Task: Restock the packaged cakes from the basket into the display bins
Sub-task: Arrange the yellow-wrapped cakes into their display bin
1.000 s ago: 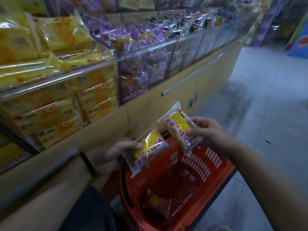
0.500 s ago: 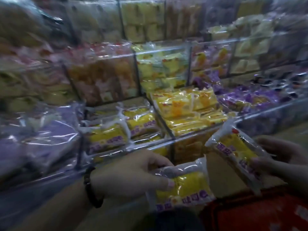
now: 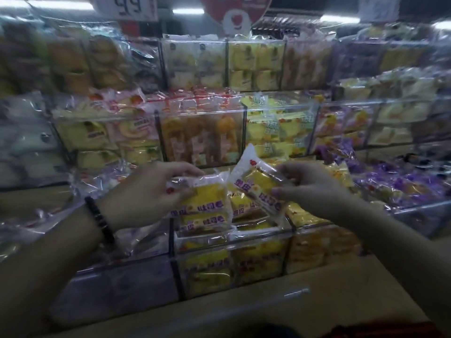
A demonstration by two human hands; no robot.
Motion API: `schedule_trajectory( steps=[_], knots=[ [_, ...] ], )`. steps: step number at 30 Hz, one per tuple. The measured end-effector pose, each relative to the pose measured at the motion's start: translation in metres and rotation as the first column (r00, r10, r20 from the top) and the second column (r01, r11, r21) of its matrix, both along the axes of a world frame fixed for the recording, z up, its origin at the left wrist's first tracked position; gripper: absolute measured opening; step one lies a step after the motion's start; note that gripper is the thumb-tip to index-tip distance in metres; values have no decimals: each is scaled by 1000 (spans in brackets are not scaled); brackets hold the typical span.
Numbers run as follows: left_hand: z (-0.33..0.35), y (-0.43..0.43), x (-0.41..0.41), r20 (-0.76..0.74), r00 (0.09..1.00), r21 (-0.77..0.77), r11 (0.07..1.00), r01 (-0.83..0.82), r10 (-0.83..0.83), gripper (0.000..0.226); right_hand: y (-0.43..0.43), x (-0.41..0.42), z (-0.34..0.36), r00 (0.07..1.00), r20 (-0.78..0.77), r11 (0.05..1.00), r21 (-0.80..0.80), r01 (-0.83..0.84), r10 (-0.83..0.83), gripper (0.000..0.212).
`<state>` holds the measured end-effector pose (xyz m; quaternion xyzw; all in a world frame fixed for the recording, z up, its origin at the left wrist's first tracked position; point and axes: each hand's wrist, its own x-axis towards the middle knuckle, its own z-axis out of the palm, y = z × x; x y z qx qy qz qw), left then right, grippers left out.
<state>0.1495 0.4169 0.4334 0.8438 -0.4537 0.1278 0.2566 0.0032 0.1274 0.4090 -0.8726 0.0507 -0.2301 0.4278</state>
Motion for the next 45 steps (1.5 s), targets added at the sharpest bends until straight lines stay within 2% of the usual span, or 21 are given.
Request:
schedule_trajectory(
  steps=[3,5,8,12,15,18,20,25,29,33,36,39,41,45],
  knots=[
    [-7,-1,10,26,1000,117,993,2,-5,29,2,26,-4,995,-92,997,-78,21,-28,18],
    [-13,-3,11,4,1000,152,988,21,-22,28,3,36,-8,990,-142,997,-73,9,-19,19],
    [-25,-10,6,11,1000,115,993,27,-29,29,2,45,-9,984,-176,997,-68,-28,15,29],
    [-35,-18,2,101,994,127,992,20,-33,32,-7,52,3,970,-244,972,-226,-72,15,31],
    [-33,-17,3,58,997,107,993,46,-52,32,-11,53,11,965,-260,941,-320,-108,23,27],
    [-30,-15,6,21,997,81,994,72,-74,32,-10,50,14,967,-254,892,-431,-136,25,36],
    [-31,-15,10,31,995,60,994,89,-91,32,-10,50,13,966,-259,860,-492,-139,8,35],
    [-38,-16,12,44,994,4,995,97,-97,30,-9,55,14,955,-288,822,-559,-112,-65,43],
    [-49,-19,6,80,992,97,991,93,-101,28,3,62,12,936,-330,756,-641,-128,-121,37],
    [-52,-19,2,85,992,154,985,76,-90,26,13,62,8,916,-371,736,-661,-144,-154,44],
    [-46,-21,-3,184,982,261,965,-11,-39,29,14,60,12,895,-403,724,-674,-149,-191,56],
    [-41,-25,-12,193,980,294,956,-5,-54,44,17,56,16,942,-327,777,-611,-155,-69,59],
    [-44,-26,-15,233,970,322,947,-8,-71,58,20,55,16,969,-246,834,-528,-163,33,51],
    [-47,-22,-11,221,973,311,951,-8,-64,48,23,61,3,962,-271,823,-541,-175,26,34]
  ],
)
